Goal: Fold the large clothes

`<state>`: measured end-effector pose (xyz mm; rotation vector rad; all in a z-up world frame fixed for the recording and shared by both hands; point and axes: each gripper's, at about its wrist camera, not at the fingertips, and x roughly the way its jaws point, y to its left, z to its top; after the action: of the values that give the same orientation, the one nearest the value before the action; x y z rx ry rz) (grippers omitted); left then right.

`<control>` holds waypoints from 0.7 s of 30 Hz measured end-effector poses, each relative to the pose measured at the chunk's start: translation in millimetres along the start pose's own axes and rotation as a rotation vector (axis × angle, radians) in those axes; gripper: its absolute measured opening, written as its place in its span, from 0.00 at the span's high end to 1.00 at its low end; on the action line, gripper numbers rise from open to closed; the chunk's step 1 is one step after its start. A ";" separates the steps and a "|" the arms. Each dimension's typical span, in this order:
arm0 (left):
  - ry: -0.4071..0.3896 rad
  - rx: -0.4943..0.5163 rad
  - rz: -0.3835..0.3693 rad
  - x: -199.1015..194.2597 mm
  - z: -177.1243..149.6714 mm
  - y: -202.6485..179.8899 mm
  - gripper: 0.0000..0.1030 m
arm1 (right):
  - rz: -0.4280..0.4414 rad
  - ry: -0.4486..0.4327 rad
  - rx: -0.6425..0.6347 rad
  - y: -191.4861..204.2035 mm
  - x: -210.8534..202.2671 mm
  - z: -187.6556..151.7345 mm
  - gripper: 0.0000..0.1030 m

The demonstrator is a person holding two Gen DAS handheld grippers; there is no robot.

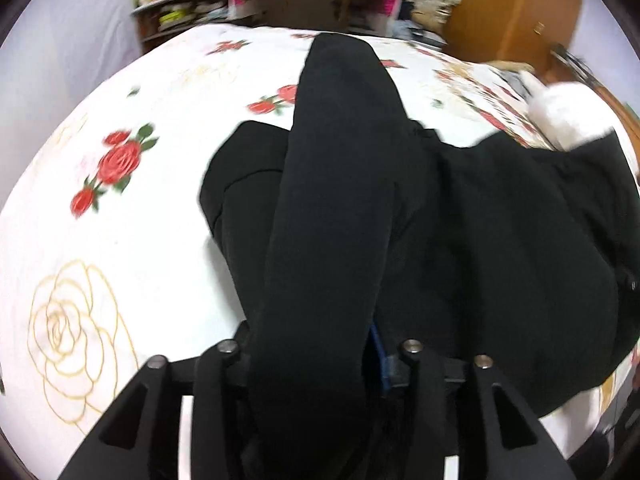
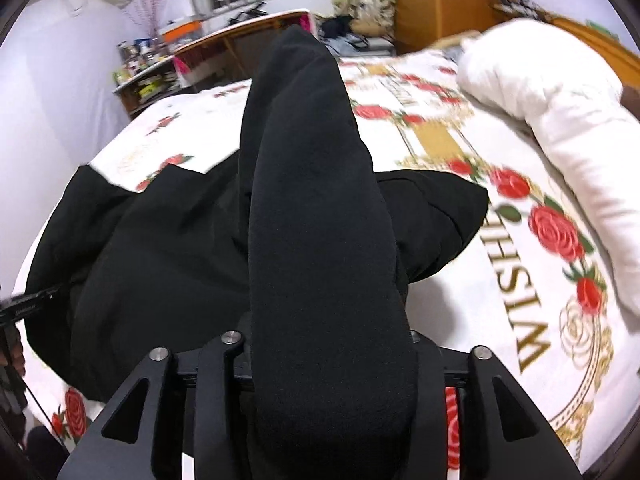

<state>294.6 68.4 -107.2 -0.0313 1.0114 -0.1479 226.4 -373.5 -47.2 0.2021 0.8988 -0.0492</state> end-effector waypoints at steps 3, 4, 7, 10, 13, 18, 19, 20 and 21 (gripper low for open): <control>0.010 -0.021 -0.002 4.3 -9.9 13.9 0.46 | -0.035 0.024 -0.006 -4.6 6.3 -6.2 0.46; 0.013 -0.017 0.011 5.2 -10.1 16.1 0.41 | -0.053 0.040 -0.012 -5.9 9.6 -6.9 0.43; 0.017 -0.052 0.024 0.3 -14.3 25.2 0.33 | -0.088 0.068 -0.002 -13.7 13.7 -7.5 0.33; 0.005 -0.100 0.015 -9.7 -19.6 38.1 0.31 | -0.134 0.036 0.021 -20.8 2.4 -11.2 0.25; -0.026 -0.076 0.040 -26.1 -22.3 36.5 0.27 | -0.169 -0.009 0.029 -26.4 -15.6 -7.3 0.25; -0.101 -0.062 0.004 -64.8 -27.5 17.1 0.14 | -0.167 -0.058 -0.031 -8.6 -49.8 -8.1 0.25; -0.115 -0.050 0.009 -72.7 -30.0 9.3 0.12 | -0.160 -0.075 -0.048 -0.9 -58.6 -9.7 0.25; -0.120 -0.037 0.023 -78.5 -32.1 1.6 0.11 | -0.149 -0.080 -0.057 5.8 -63.7 -11.4 0.25; -0.125 -0.027 0.029 -82.7 -34.7 -5.5 0.11 | -0.136 -0.084 -0.063 12.7 -67.2 -13.8 0.25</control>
<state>221.5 75.8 -55.5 -0.0496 0.8882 -0.1041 175.5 -361.2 -1.1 0.0798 0.8281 -0.1541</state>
